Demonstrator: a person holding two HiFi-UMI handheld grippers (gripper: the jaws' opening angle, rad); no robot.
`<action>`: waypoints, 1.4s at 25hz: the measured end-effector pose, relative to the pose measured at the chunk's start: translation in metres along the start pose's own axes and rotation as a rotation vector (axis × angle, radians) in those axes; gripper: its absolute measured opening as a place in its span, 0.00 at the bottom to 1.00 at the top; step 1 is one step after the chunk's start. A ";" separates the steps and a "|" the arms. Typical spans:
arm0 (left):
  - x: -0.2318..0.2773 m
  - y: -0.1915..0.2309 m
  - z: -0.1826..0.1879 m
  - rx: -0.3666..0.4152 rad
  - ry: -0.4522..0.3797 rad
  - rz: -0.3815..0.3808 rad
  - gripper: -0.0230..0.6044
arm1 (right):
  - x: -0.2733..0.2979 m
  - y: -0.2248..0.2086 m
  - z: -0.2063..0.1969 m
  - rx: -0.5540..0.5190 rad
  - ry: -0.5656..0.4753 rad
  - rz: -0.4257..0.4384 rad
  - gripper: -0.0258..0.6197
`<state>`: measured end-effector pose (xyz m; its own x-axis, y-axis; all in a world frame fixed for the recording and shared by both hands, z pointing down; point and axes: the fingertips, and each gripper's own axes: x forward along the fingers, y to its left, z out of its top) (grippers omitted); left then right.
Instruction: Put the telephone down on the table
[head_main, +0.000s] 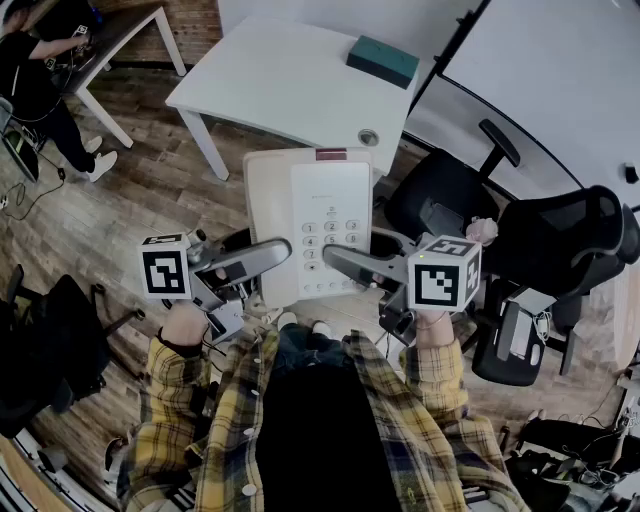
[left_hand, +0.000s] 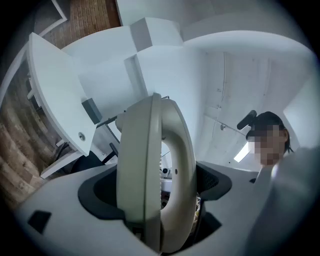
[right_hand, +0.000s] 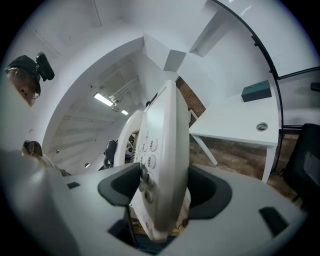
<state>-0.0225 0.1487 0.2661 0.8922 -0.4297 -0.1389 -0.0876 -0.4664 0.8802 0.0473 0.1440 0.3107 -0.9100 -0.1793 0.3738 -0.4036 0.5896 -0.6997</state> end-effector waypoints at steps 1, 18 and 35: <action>-0.001 -0.001 0.000 0.000 0.000 -0.001 0.68 | 0.001 0.001 0.000 0.000 -0.001 0.000 0.47; -0.036 -0.002 0.006 -0.022 0.045 -0.037 0.68 | 0.027 0.024 -0.008 0.031 -0.040 -0.038 0.47; -0.030 0.027 0.036 -0.028 0.041 -0.026 0.68 | 0.049 -0.004 0.016 0.046 -0.027 -0.029 0.47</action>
<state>-0.0673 0.1211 0.2780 0.9115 -0.3853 -0.1435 -0.0523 -0.4549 0.8890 0.0027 0.1200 0.3217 -0.8998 -0.2171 0.3785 -0.4333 0.5470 -0.7163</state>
